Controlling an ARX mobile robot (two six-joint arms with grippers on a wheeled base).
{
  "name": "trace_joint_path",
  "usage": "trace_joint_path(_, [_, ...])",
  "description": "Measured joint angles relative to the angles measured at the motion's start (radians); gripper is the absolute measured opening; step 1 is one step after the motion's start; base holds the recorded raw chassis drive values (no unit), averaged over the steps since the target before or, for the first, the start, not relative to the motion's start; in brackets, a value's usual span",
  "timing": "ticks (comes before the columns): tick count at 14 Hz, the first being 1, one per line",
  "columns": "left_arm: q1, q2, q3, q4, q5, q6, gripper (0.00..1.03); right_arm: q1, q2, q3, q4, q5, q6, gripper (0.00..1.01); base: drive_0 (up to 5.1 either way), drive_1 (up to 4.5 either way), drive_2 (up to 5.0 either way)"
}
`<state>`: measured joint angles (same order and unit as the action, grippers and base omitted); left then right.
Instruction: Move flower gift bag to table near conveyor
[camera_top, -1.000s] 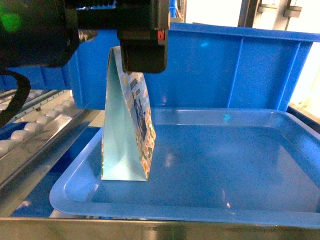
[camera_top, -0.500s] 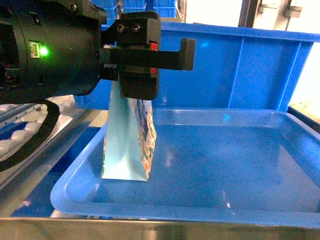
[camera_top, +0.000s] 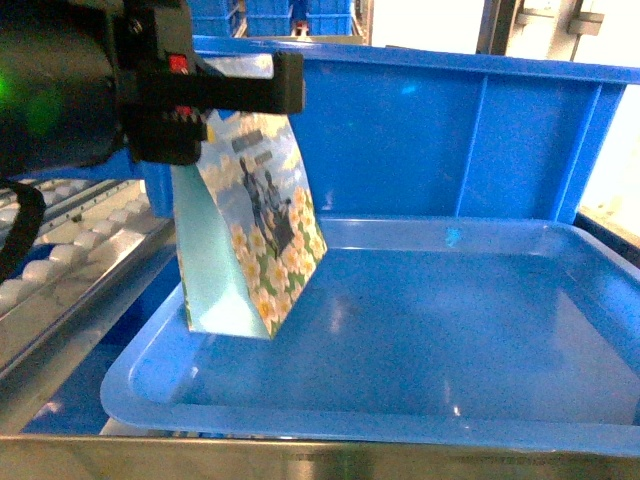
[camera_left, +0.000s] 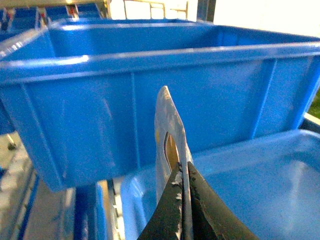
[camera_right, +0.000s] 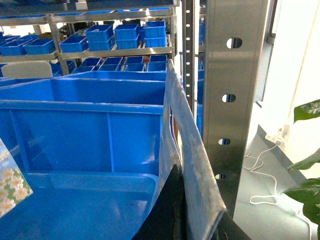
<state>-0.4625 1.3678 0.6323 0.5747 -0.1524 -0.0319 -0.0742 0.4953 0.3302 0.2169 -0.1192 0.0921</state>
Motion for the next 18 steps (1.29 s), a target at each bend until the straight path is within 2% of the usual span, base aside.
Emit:
trace_joint_path(1, [0.011,-0.042,-0.025,0.073,-0.006,0.067,0.02,0.000,0.000,0.000,0.000,0.000,0.000,0.02,0.0,0.00,0.0])
trace_joint_path(2, [0.021,-0.083,-0.044,0.106,-0.014,0.096,0.02,0.000,0.000,0.000,0.000,0.000,0.000,0.02,0.0,0.00,0.0])
trace_joint_path(5, [0.035,-0.206,-0.091,0.133,-0.050,0.130,0.02,0.000,0.000,0.000,0.000,0.000,0.000,0.02,0.0,0.00,0.0])
trace_joint_path(7, [0.072,-0.358,-0.141,0.123,-0.099,0.141,0.02,0.000,0.000,0.000,0.000,0.000,0.000,0.02,0.0,0.00,0.0])
trace_joint_path(10, [0.109,-0.477,-0.216,0.106,-0.117,0.154,0.02,0.000,0.000,0.000,0.000,0.000,0.000,0.02,0.0,0.00,0.0])
trace_joint_path(12, [0.135,-0.538,-0.251,0.075,-0.111,0.160,0.02,0.000,0.000,0.000,0.000,0.000,0.000,0.02,0.0,0.00,0.0])
trace_joint_path(14, [0.191,-0.610,-0.298,0.043,-0.105,0.158,0.02,0.000,0.000,0.000,0.000,0.000,0.000,0.02,0.0,0.00,0.0])
trace_joint_path(16, [0.246,-0.647,-0.341,0.039,-0.088,0.149,0.02,0.000,0.000,0.000,0.000,0.000,0.000,0.02,0.0,0.00,0.0])
trace_joint_path(18, [0.277,-0.676,-0.366,0.026,-0.055,0.149,0.02,0.000,0.000,0.000,0.000,0.000,0.000,0.02,0.0,0.00,0.0])
